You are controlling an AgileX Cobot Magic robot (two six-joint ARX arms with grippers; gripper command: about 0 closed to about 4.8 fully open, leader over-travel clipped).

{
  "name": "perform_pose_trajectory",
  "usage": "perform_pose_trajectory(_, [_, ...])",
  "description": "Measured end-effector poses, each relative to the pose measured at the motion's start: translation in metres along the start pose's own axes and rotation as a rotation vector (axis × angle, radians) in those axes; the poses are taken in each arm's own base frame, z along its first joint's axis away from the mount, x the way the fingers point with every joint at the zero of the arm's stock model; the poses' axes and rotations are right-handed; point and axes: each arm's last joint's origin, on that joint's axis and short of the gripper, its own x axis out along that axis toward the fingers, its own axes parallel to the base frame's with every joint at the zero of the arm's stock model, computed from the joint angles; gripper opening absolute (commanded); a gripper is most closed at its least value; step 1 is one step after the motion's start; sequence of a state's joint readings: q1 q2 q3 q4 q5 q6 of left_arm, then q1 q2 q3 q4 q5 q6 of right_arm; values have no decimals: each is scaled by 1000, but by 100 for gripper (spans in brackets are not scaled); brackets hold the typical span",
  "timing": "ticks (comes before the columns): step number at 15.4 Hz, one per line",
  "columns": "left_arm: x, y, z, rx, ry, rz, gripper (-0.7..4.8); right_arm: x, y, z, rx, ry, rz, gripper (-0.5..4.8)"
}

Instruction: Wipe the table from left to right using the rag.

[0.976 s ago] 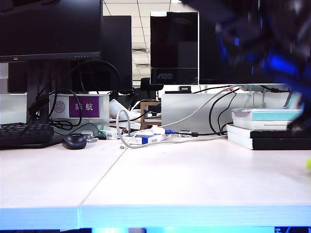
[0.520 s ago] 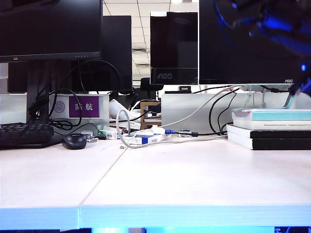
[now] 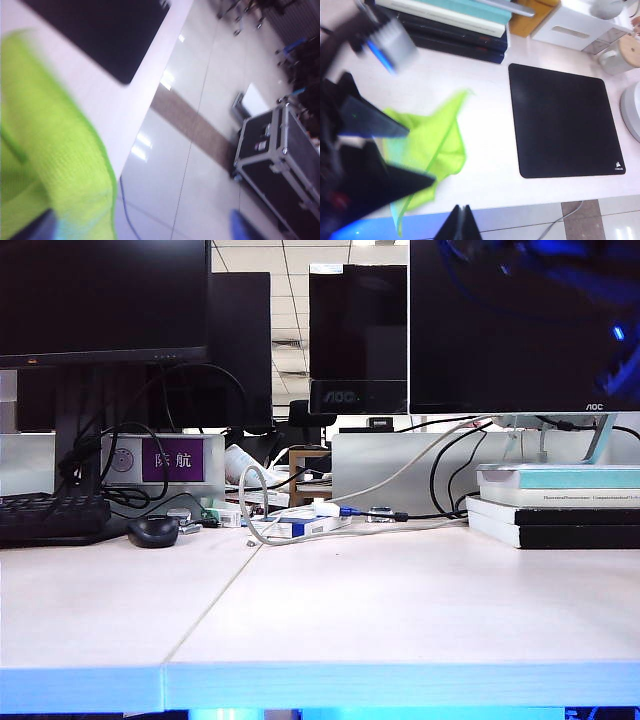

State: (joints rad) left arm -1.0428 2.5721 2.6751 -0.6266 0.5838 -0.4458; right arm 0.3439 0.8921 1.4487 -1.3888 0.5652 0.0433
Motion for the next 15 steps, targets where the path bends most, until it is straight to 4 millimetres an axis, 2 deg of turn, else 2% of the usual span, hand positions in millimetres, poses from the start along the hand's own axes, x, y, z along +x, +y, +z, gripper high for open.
perform_pose_trajectory(2, [-11,-2,8,9,-28,-1,479,-2,-1,-2,5,-8,0,-5])
perform_pose_trajectory(5, [-33,7,22,-11,-69,-4,479,-2,-1,-2,5,-7,0,-5])
perform_pose_trajectory(6, [-41,1,28,1,-94,-16,479,-2,-1,-2,5,-8,0,-6])
perform_pose_trajectory(15, [-60,-19,46,0,-169,-146,479,-8,-6,-6,20,-32,-14,-6])
